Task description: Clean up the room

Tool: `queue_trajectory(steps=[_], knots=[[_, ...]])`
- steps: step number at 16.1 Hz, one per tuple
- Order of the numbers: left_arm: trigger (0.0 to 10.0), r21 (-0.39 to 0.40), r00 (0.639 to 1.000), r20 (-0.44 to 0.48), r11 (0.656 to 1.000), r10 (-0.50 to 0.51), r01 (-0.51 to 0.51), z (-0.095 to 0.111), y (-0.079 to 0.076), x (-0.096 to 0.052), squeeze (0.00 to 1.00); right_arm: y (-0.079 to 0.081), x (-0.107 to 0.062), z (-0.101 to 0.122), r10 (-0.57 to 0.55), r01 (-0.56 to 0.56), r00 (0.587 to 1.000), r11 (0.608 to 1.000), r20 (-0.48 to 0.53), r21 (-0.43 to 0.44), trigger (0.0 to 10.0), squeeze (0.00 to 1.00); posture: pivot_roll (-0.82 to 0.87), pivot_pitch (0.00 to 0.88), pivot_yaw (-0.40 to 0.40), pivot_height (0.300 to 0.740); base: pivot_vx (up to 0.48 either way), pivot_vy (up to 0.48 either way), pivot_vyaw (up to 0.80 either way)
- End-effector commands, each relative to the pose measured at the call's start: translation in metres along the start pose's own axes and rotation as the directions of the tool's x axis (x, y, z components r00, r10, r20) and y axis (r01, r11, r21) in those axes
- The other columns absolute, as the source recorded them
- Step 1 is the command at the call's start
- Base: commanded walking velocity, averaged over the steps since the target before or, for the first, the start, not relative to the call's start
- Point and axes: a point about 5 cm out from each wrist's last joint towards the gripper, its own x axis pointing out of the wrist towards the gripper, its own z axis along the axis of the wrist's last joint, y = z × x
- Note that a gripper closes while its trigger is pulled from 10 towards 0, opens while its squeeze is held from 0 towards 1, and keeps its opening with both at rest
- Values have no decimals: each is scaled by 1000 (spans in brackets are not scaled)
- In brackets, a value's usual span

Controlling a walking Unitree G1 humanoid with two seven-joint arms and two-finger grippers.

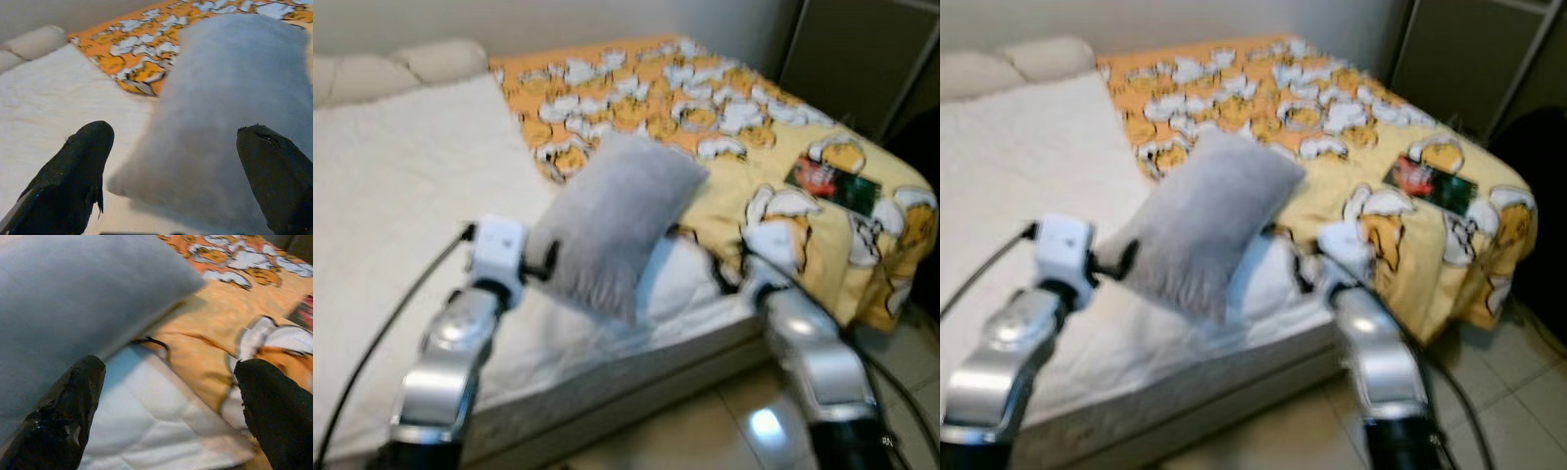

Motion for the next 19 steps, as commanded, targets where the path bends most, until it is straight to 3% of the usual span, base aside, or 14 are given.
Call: queue_trajectory(steps=[1,9,19], knots=[[10000,7,1000,14,1000,-9,9,4,-4,1,0,-11,-1,-1,-38,38,999,999,-2,-10,10000,0,-29,0,42,740,311,0,0],[10000,8,1000,12,1000,-10,10,4,-3,2,0,-6,0,-1,-12,11,1000,999,-9,-47,10000,0,-24,0,39,740,308,0,0],[10000,15,1000,16,1000,-13,13,7,-3,4,0,-4,1,-2,-1,-1,1000,997,-14,-83,10000,0,-19,0,41,740,307,0,616]])
